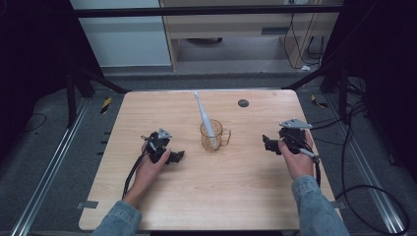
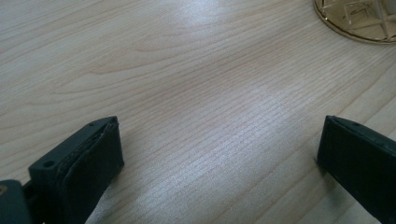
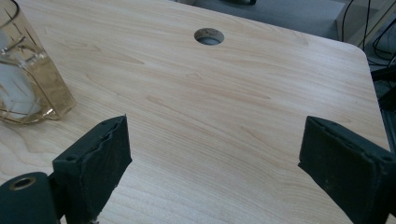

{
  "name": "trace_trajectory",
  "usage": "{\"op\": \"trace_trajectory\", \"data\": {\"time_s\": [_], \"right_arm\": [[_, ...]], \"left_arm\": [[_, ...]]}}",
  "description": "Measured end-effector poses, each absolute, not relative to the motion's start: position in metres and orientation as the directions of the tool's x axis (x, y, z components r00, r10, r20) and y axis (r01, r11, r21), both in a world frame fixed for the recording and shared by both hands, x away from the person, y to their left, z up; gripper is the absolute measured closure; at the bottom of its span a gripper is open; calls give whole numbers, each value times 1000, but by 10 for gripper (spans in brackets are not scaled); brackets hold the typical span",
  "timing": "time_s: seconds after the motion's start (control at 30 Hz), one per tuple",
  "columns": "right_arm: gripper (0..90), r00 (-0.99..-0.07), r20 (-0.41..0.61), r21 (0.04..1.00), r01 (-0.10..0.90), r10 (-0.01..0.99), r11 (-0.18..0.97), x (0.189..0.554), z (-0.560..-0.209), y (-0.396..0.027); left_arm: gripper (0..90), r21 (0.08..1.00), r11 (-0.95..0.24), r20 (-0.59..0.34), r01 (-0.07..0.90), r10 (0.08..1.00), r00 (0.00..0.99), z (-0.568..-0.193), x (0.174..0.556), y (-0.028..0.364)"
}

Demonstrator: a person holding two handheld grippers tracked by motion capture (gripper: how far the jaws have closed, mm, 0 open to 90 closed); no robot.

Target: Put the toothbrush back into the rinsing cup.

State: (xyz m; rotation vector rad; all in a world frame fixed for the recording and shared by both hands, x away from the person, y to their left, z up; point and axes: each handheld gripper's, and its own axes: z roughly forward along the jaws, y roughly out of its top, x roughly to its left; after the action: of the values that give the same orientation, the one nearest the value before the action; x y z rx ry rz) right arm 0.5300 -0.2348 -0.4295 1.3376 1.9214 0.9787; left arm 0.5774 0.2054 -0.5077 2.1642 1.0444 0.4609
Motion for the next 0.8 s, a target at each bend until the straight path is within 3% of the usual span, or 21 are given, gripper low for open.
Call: {"op": "trace_trajectory", "data": {"time_s": [0.8], "right_arm": [[86, -269, -16, 813, 557, 963, 169, 537, -463, -254]], "left_arm": [[0, 709, -446, 22, 547, 788, 615, -508, 577, 205]]}}
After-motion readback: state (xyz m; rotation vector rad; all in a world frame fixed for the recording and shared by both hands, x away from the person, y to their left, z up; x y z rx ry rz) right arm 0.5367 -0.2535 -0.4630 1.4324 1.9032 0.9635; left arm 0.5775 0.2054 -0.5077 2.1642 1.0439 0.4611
